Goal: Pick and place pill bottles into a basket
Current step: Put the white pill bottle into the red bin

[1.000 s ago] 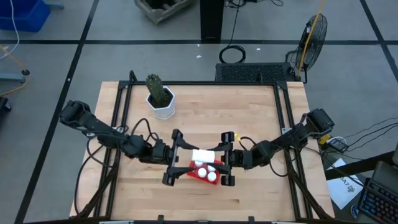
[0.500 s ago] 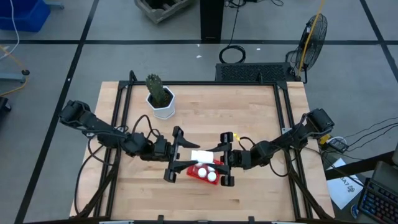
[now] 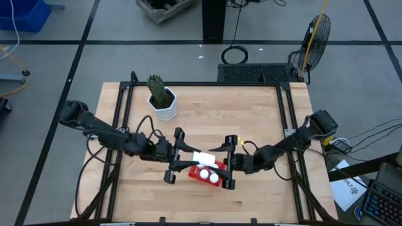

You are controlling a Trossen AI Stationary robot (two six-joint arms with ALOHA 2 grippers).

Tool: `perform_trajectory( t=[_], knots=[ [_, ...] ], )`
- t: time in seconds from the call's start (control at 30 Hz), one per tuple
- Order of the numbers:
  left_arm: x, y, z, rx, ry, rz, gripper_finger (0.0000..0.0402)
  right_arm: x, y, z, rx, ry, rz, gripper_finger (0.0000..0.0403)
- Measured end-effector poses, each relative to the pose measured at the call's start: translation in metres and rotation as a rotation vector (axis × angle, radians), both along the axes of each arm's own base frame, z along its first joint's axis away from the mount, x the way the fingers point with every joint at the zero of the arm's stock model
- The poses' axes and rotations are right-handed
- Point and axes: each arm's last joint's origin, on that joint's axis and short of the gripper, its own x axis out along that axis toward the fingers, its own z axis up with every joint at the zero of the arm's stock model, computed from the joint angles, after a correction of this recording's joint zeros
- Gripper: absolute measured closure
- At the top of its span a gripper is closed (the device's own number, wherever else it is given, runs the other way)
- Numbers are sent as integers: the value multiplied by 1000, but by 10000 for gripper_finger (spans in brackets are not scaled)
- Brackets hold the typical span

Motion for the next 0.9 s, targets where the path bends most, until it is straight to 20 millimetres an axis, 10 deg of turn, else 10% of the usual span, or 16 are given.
perform_trajectory(
  t=[0.3,0.9],
  knots=[
    [-18,6,3,27,183,-22,240,-13,22,-3,-65,77,-150,65],
    [-23,29,-39,18,683,-26,240,-73,89,-12,-132,354,-398,65]
  ],
)
